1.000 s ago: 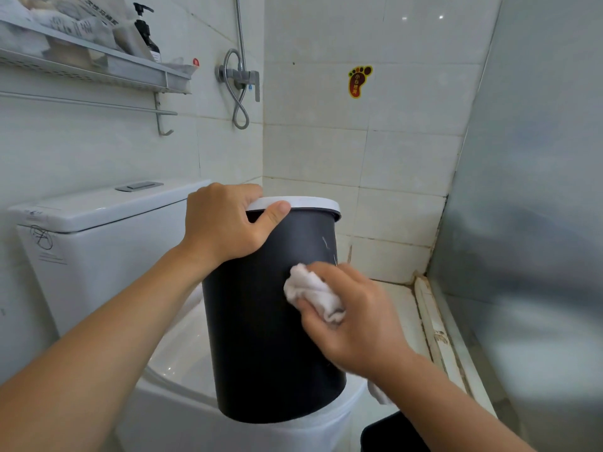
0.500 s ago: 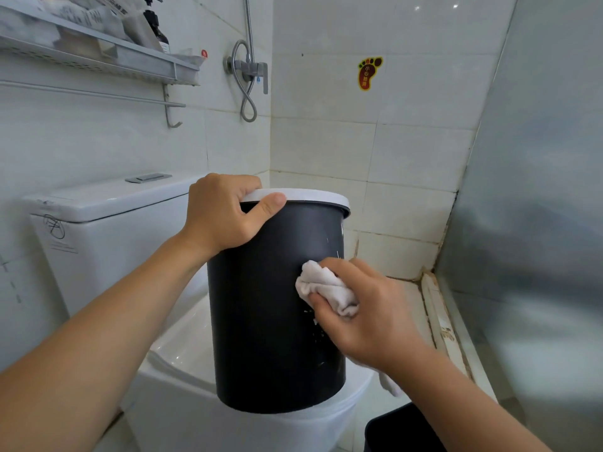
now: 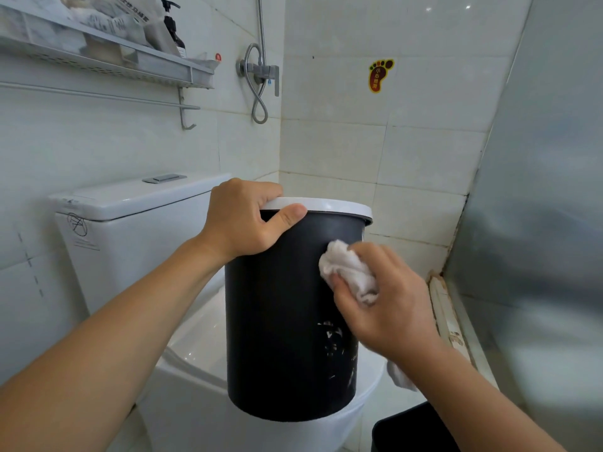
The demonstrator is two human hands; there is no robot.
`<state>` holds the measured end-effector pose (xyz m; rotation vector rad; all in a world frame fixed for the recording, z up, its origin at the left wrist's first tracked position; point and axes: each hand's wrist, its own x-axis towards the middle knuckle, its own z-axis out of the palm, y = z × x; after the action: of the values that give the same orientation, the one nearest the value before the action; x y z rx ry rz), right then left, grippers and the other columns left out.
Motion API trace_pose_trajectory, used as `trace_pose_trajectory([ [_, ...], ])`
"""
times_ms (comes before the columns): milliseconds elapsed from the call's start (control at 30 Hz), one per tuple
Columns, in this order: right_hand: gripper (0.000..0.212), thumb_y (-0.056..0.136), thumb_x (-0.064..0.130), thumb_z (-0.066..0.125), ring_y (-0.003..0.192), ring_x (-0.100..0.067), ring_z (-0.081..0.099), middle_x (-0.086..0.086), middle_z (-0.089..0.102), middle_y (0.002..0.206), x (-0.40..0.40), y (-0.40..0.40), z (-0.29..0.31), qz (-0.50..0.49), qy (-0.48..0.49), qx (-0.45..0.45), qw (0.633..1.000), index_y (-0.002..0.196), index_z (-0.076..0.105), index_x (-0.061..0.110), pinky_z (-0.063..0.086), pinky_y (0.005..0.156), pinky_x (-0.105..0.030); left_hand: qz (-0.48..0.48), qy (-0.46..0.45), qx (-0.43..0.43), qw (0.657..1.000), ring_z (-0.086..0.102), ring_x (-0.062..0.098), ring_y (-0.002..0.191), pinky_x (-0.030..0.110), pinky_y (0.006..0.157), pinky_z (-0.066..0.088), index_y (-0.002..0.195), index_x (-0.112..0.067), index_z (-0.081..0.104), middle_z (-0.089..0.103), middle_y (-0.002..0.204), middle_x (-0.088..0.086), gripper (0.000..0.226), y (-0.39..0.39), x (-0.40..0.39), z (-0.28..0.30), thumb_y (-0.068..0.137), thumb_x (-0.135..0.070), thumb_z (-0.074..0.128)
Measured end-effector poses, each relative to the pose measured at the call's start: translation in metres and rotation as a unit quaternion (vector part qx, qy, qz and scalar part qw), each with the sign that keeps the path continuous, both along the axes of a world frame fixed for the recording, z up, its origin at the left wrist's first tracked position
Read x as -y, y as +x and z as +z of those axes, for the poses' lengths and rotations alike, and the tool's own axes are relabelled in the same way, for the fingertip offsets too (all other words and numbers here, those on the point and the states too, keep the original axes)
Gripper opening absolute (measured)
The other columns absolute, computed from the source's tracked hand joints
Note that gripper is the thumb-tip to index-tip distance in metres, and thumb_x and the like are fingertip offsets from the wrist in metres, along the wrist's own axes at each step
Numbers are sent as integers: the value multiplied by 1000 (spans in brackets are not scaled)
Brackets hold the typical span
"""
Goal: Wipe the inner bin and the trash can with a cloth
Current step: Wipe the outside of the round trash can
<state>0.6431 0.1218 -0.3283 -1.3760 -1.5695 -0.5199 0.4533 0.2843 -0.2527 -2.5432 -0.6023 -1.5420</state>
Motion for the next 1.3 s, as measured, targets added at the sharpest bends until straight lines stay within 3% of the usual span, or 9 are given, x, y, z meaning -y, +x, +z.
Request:
trace_pose_trajectory([
  [100, 25, 87, 45, 70, 67, -9, 55, 13, 57, 84, 8, 7, -14, 51, -62, 22, 997, 105, 62, 29, 49, 54, -36, 16, -9, 9, 1000, 28, 21, 47, 27, 50, 20, 57, -24, 24, 26, 49, -4, 57, -2, -3, 1, 90, -60, 54],
  [200, 27, 87, 49, 69, 67, -11, 57, 13, 60, 85, 8, 7, -10, 23, -63, 41, 997, 108, 63, 32, 50, 54, -35, 23, -14, 8, 1000, 30, 24, 47, 28, 50, 22, 57, -22, 26, 28, 48, -1, 58, -3, -4, 1, 90, -62, 52],
  [367, 21, 90, 49, 67, 72, -12, 61, 12, 63, 82, -8, -3, 17, 10, 4, -77, 997, 103, 60, 34, 53, 60, -39, 27, -13, -16, 999, 34, 19, 45, 28, 49, 25, 57, -15, 35, 31, 47, -2, 62, 3, 3, 2, 86, -67, 53],
  [500, 21, 90, 49, 67, 76, -14, 62, 9, 64, 82, -20, -7, 24, -13, -4, -108, 994, 101, 61, 33, 54, 66, -40, 65, -64, -71, 993, 51, 20, 56, 33, 58, 39, 67, -15, 50, 50, 55, 2, 71, 0, 4, 8, 74, -85, 50],
  [633, 20, 90, 46, 70, 76, -15, 61, 7, 63, 80, -22, -5, 24, -20, -9, -118, 993, 99, 61, 31, 53, 67, -40, 137, -33, -132, 981, 54, 17, 64, 33, 61, 35, 77, -24, 51, 55, 61, -4, 60, -2, 9, 17, 83, -83, 41],
  [733, 20, 90, 48, 69, 76, -14, 62, 8, 64, 79, -26, -2, 23, -16, -9, -123, 992, 98, 61, 31, 53, 66, -41, 140, 35, -136, 980, 62, 23, 82, 36, 69, 44, 100, -28, 60, 66, 88, -9, 41, 7, 18, 17, 92, -65, 44],
  [833, 24, 89, 52, 67, 76, -15, 62, 8, 64, 81, -33, -1, 23, -19, -13, -122, 992, 101, 62, 32, 54, 67, -42, 150, 43, -142, 977, 63, 26, 98, 39, 76, 47, 121, -24, 56, 67, 109, -5, 41, 27, 26, 12, 97, -56, 48],
  [1067, 29, 91, 52, 64, 71, -12, 59, 12, 61, 85, -25, 5, -9, 17, -53, -37, 998, 114, 65, 36, 52, 59, -39, 210, -20, -124, 970, 59, 25, 83, 35, 67, 38, 112, -26, 57, 62, 89, -5, 45, 34, -4, 16, 99, -66, 42],
  [1300, 23, 87, 44, 74, 69, -9, 51, 12, 54, 80, -11, -1, -28, 72, -59, 78, 993, 106, 70, 32, 47, 53, -34, 152, -99, -52, 982, 55, 22, 76, 33, 68, 37, 87, -31, 57, 60, 72, -9, 37, 28, -22, 13, 93, -67, 56],
])
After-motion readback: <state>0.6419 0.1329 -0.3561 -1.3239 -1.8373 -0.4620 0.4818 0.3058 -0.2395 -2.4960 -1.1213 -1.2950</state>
